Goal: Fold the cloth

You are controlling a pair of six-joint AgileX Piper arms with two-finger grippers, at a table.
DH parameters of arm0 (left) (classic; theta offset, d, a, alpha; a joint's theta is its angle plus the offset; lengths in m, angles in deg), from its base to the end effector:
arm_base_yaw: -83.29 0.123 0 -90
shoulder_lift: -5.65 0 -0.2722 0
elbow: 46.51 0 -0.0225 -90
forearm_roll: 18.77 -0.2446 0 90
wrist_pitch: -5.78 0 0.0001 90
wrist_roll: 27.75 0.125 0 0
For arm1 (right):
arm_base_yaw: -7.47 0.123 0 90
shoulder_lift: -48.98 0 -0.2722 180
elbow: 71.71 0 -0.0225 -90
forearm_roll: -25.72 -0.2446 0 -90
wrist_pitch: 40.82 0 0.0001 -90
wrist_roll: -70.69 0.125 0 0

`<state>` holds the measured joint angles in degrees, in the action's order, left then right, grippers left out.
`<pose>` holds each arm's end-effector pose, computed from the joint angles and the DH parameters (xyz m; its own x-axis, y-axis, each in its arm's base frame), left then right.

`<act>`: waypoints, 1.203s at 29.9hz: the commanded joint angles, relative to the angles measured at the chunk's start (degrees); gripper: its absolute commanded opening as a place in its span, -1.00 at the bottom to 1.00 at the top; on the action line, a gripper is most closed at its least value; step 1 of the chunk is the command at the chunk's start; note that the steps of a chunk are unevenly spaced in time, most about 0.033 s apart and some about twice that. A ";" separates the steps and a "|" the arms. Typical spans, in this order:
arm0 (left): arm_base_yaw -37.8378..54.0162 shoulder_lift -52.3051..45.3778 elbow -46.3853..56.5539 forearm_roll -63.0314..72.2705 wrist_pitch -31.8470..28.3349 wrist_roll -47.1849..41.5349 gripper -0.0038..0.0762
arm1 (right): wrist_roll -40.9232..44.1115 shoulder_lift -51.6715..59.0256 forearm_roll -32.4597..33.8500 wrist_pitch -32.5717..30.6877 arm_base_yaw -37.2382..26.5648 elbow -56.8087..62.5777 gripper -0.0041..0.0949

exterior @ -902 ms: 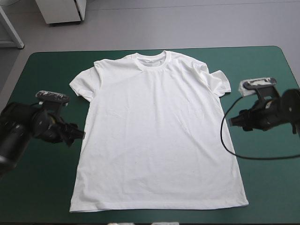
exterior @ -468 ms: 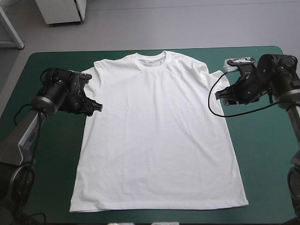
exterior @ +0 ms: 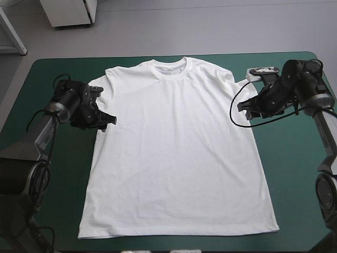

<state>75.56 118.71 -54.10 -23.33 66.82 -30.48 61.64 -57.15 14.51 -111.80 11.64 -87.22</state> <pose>0.3753 -0.0422 0.2087 -0.9643 0.1218 -0.2352 0.1093 0.9919 0.0655 0.3572 0.0491 0.2880 -0.9282 -0.1596 -0.3362 -0.2179 0.9654 0.1433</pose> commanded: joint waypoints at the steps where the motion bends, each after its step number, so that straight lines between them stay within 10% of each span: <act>1: 0.02 -0.41 -1.76 2.03 -1.78 0.69 0.28 | -0.94 1.99 -0.95 1.13 -0.30 -2.00 0.06; 8: 0.02 3.23 -1.76 2.29 -2.03 0.69 0.18 | -1.41 1.86 -0.95 1.13 -0.40 -2.00 0.06; 18: 0.02 7.30 -1.76 6.85 -1.28 2.73 -0.92 | -1.72 1.76 -0.24 1.40 -0.40 -2.00 0.06; 36: 0.02 7.05 -1.76 15.33 -0.17 8.61 -0.93 | -0.54 -11.46 3.77 1.45 -0.30 -9.76 0.24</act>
<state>76.23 126.50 -56.01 -14.10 67.45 -22.46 61.20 -69.91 18.74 -110.71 11.64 -94.16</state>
